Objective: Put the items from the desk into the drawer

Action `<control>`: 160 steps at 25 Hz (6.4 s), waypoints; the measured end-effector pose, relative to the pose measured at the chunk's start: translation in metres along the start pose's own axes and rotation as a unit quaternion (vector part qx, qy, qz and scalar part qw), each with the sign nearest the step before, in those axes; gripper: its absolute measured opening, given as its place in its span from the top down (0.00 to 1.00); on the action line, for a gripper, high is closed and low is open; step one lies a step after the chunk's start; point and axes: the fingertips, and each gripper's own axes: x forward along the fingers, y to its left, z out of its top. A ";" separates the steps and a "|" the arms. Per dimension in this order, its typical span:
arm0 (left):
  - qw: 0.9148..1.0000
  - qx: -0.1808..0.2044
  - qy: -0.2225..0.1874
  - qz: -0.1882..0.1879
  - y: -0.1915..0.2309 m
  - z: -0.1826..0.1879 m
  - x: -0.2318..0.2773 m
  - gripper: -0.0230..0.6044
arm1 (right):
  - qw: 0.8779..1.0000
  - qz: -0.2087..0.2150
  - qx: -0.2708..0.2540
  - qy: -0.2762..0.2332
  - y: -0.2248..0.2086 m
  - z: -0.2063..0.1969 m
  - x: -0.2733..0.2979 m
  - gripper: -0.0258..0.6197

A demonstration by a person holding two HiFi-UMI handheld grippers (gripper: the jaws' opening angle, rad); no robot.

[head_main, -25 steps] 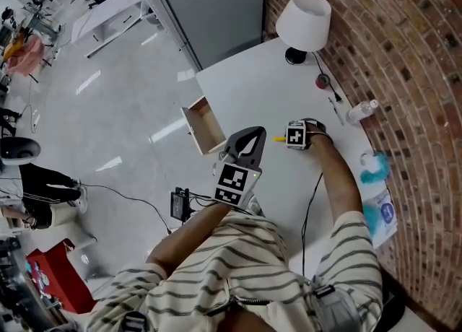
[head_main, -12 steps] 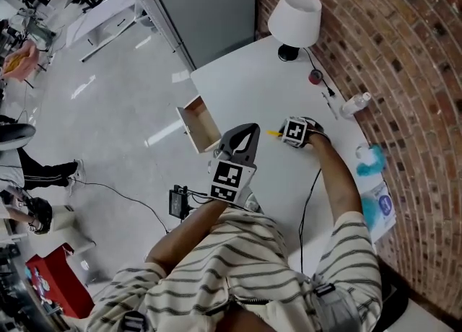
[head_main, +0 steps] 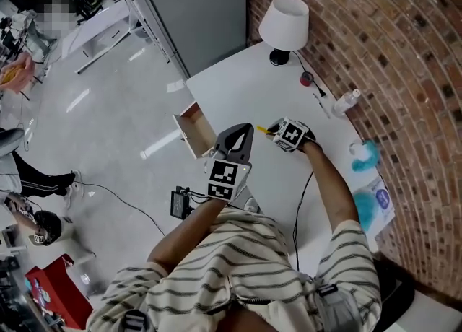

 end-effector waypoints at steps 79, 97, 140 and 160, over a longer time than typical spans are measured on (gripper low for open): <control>0.991 -0.026 -0.117 0.064 0.039 0.068 -0.093 0.95 | 0.771 -0.361 0.200 -0.485 0.123 0.223 -0.272 0.86; 0.989 -0.003 -0.124 0.082 0.040 0.072 -0.099 0.95 | 0.766 -0.352 0.209 -0.495 0.126 0.220 -0.274 0.86; 0.975 -0.090 -0.060 0.193 0.162 -0.003 -0.144 0.95 | 0.836 -0.222 0.207 -0.457 0.138 0.321 -0.163 0.86; 0.959 -0.148 -0.013 0.243 0.233 -0.075 -0.132 0.95 | 0.880 -0.146 0.232 -0.387 0.114 0.353 -0.058 0.86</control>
